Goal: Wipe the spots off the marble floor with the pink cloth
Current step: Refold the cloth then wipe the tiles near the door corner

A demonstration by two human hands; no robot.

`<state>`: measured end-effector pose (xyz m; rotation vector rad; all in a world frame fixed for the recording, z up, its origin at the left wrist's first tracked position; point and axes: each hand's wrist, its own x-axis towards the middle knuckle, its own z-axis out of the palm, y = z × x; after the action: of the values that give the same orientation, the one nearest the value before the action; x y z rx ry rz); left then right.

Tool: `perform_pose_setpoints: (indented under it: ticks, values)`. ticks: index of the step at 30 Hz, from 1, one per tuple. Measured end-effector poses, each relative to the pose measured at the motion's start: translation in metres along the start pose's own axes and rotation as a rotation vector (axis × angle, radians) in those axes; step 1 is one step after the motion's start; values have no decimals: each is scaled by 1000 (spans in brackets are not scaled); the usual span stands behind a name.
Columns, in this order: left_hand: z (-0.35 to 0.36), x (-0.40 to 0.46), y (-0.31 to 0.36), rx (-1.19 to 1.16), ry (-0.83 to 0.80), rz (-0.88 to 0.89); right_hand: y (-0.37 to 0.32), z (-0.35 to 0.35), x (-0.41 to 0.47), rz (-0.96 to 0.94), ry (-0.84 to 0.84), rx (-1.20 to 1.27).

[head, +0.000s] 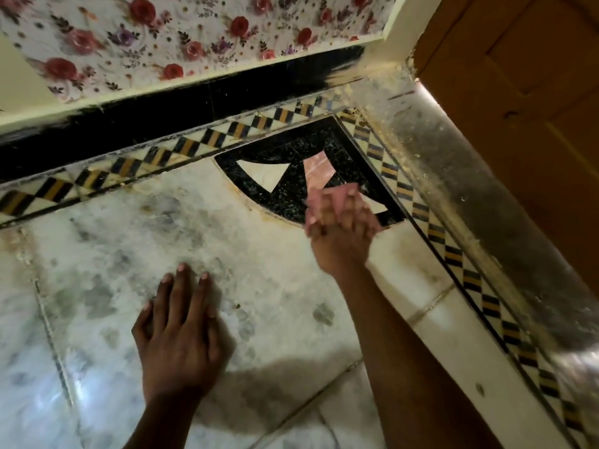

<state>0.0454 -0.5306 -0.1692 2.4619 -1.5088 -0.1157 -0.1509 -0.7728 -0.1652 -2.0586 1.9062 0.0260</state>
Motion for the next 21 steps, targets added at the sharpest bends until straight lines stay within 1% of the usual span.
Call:
perform_pose_setpoints:
  ticks: [1,2,3,4,6,7,8,9,10,11,12,14,15,17,18,19,20,21]
  values:
    - [0,0,0,-6,-8,-5,2,4,-23,-114,-8,-17]
    - [0,0,1,-3,-8,-8,11,5,-46,-185,-9,-34]
    - [-1,-1,1,4,-6,-7,29,8,-63,-198,-2,-42]
    - [0,1,0,7,-3,-8,43,8,-67,-151,10,-61]
    - [1,2,-1,9,-1,-3,59,-1,-42,69,2,-25]
    - [1,1,0,14,-5,-6,54,-7,-19,165,4,21]
    - [1,2,0,12,-8,-10,38,-13,6,221,21,59]
    - [1,0,1,7,-5,-19,16,-15,30,227,32,80]
    - [0,0,2,-7,3,-17,-10,-15,50,190,22,97]
    - [1,2,2,-12,8,-9,-36,-11,64,115,4,100]
    - [1,2,1,-11,4,-11,-63,-4,66,8,-25,93]
    - [-1,3,-1,-12,0,-22,-100,12,37,-253,-67,29]
    - [-2,3,-1,-13,-3,-23,-103,18,11,-358,-83,-6]
    - [-3,2,0,-27,-24,-22,-75,24,-41,-486,-64,-57]
    - [-4,2,0,-31,-26,-20,-50,24,-57,-488,-42,-89]
    - [-5,3,-1,-33,-28,-20,-27,22,-62,-435,-16,-109]
    - [-5,4,-2,-40,-27,-20,-7,18,-55,-325,5,-104]
    - [-5,4,0,-45,-23,-16,4,13,-36,-165,22,-75]
